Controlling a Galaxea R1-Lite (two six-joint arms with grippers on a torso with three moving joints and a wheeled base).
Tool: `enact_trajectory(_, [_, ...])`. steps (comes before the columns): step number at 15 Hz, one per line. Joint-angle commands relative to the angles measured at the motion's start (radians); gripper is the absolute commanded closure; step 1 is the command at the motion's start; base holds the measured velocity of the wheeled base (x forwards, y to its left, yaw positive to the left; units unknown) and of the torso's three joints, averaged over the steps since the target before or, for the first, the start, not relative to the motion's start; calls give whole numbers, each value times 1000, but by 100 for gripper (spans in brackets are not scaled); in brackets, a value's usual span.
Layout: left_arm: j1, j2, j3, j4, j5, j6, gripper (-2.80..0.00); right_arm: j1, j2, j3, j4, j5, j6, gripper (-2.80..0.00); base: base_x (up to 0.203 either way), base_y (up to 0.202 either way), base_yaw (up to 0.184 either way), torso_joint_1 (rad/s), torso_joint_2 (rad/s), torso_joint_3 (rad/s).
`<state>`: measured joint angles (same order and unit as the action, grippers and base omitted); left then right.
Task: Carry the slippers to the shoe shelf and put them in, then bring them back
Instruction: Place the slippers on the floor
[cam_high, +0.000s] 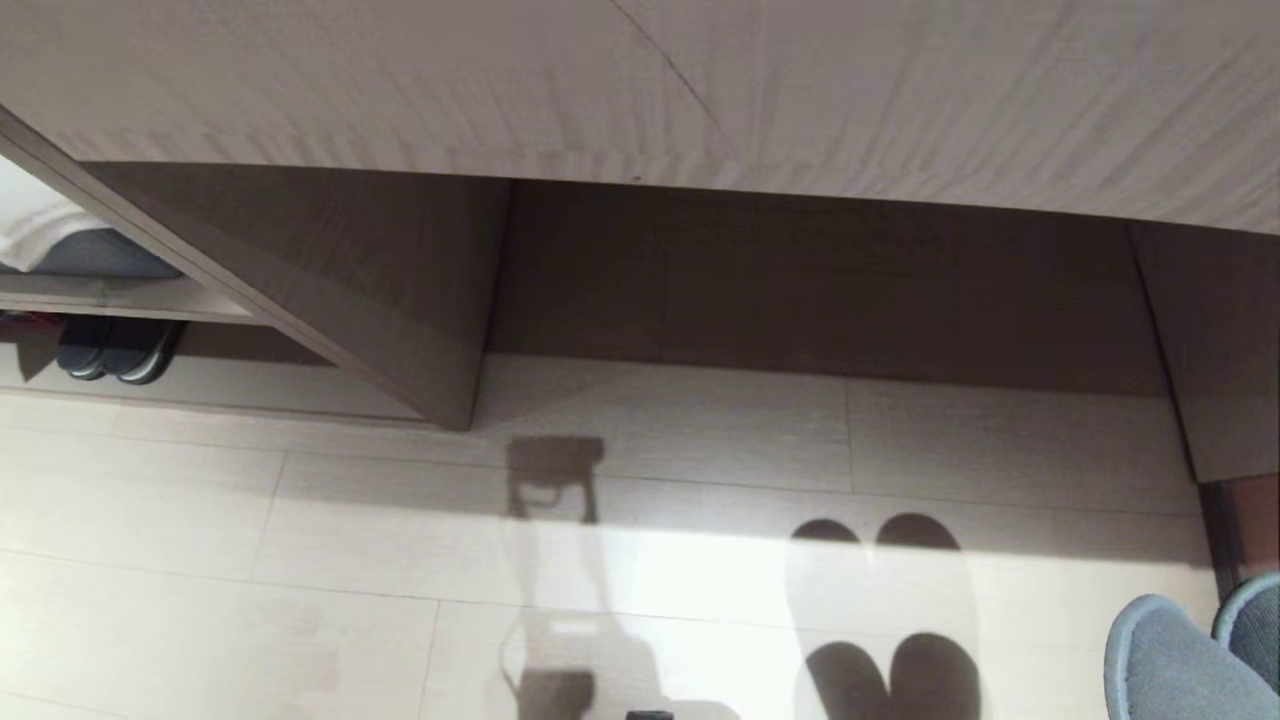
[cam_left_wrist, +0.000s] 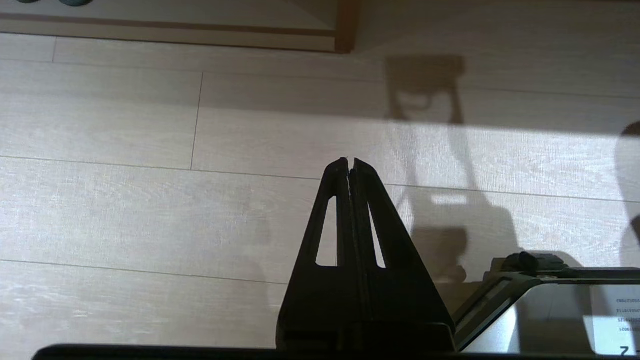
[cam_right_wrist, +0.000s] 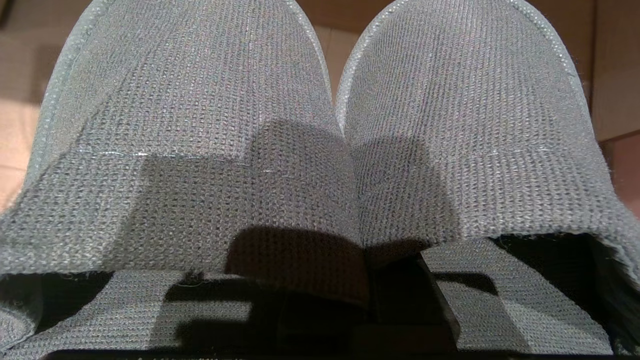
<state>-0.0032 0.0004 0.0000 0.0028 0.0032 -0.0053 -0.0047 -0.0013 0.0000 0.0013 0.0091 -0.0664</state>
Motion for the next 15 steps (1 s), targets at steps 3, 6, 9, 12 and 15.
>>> enact_trajectory(3, [0, 0, 2, 0, 1, -2, 0, 0, 0, 0, 0, 0, -1, 0, 0, 0, 0, 1, 3, -196])
enact_trajectory(6, [0, 0, 2, 0, 0, -1, 0, 0, 0, 0, 0, 0, -1, 0, 0, 0, 0, 3, 2, -196])
enact_trajectory(9, [0, 0, 2, 0, 1, -2, 0, 0, 0, 0, -1, 2, -6, 0, 0, 0, 0, 1, 0, -199])
enact_trajectory(12, [0, 0, 2, 0, 0, -2, 0, 0, 0, 0, -1, 2, -7, 0, 0, 0, 0, 1, 1, -195])
enact_trajectory(15, [0, 0, 2, 0, 1, -2, 0, 2, 0, 0, -1, 2, -9, 0, 0, 0, 0, 2, 1, -201])
